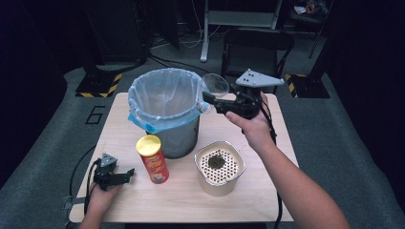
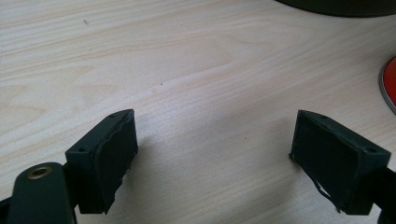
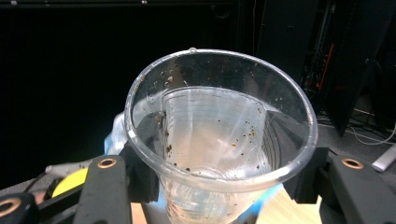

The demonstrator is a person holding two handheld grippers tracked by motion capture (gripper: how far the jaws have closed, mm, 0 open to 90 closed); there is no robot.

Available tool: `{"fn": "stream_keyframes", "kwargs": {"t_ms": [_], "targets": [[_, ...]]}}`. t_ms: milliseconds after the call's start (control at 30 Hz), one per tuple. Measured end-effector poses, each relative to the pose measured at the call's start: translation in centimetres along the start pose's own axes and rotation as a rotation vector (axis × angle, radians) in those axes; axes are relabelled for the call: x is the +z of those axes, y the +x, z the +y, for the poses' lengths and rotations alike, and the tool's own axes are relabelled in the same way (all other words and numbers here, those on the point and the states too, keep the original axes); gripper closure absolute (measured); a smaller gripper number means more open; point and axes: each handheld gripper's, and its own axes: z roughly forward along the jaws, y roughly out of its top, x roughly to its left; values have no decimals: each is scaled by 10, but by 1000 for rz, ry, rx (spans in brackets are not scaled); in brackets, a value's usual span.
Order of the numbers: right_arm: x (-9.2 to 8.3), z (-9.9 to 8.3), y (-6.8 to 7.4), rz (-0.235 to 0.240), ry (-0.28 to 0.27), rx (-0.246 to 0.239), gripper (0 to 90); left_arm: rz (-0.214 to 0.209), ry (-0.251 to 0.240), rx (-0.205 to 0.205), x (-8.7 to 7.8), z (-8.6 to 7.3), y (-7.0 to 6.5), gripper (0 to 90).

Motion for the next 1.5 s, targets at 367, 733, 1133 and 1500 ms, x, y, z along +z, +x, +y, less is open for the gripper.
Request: {"fn": "stream_keyframes", "kwargs": {"t_ms": [367, 733, 1133, 1500], "targets": [[54, 37, 5, 4, 7, 5, 401, -5, -2, -7, 1, 0, 0, 140], [93, 26, 2, -23, 51, -13, 401, -1, -7, -4, 1, 0, 0, 140], [111, 12, 0, -19, 67, 5, 347, -2, 0, 3, 1, 0, 0, 140], [108, -11, -6, 2, 108, 36, 156, 6, -3, -16, 0, 0, -2, 141]]}}
